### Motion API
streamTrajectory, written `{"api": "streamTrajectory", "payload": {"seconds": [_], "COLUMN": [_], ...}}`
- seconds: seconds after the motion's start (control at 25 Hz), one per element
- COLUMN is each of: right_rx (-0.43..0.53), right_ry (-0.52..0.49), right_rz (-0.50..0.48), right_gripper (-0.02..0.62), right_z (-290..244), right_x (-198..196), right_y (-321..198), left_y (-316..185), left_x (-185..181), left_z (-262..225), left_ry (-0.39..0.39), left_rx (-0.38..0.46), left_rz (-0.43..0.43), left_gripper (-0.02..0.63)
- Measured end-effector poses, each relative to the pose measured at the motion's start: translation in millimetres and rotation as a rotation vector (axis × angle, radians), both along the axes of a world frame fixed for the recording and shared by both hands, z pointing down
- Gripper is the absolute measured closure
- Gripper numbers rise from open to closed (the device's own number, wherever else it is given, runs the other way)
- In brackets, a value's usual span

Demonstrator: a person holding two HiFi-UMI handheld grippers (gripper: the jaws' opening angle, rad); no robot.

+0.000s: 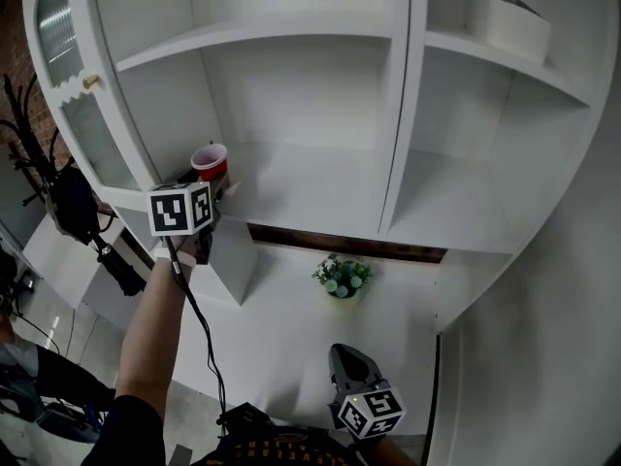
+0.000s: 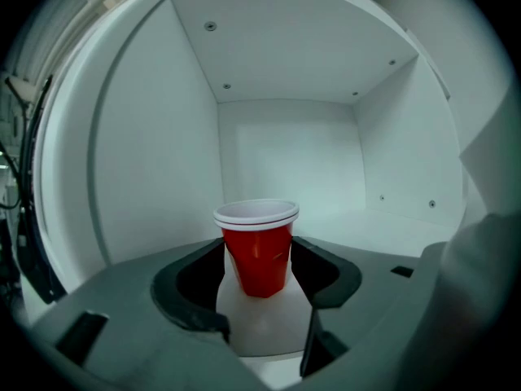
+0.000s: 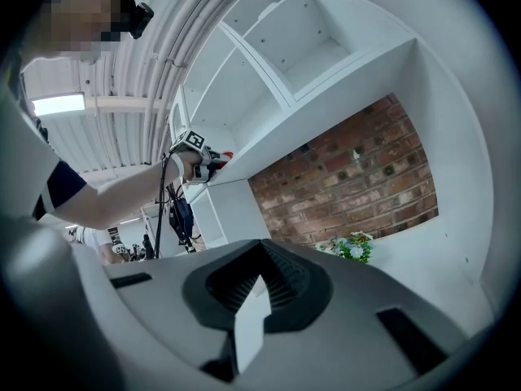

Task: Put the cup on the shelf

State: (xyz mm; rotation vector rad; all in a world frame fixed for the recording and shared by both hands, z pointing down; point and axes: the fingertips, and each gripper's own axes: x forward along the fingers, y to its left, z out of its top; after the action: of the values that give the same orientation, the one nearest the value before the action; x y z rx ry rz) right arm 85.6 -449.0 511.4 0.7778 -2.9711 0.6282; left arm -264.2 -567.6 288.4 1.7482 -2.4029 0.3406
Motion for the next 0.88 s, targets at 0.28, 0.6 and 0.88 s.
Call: {"api": "streamTrajectory", "payload": {"seconds": [0.28,0.6,0.88], "right_rx": [-0.014,-0.007,-0.011], "right_ry": [0.0,-0.005,0.006], "right_rz": [-0.033,-0.022,-0.007], "right_gripper": [0.601,0.602,0.601], "right_z": [3,0,3], "right_x": [-6,-9,-15], "right_y": [11,15,17], "left_y": [3,11,55], "left_x": [-5,2,40], "left_z": [3,6,-1], "left_ry": [0.02,0.046,0.081], "left_rx": [0.009,0.024,0.166], "left_rz": [-0.026,0.014,0.151], "left_gripper": [0.353,0.287,0.287]}}
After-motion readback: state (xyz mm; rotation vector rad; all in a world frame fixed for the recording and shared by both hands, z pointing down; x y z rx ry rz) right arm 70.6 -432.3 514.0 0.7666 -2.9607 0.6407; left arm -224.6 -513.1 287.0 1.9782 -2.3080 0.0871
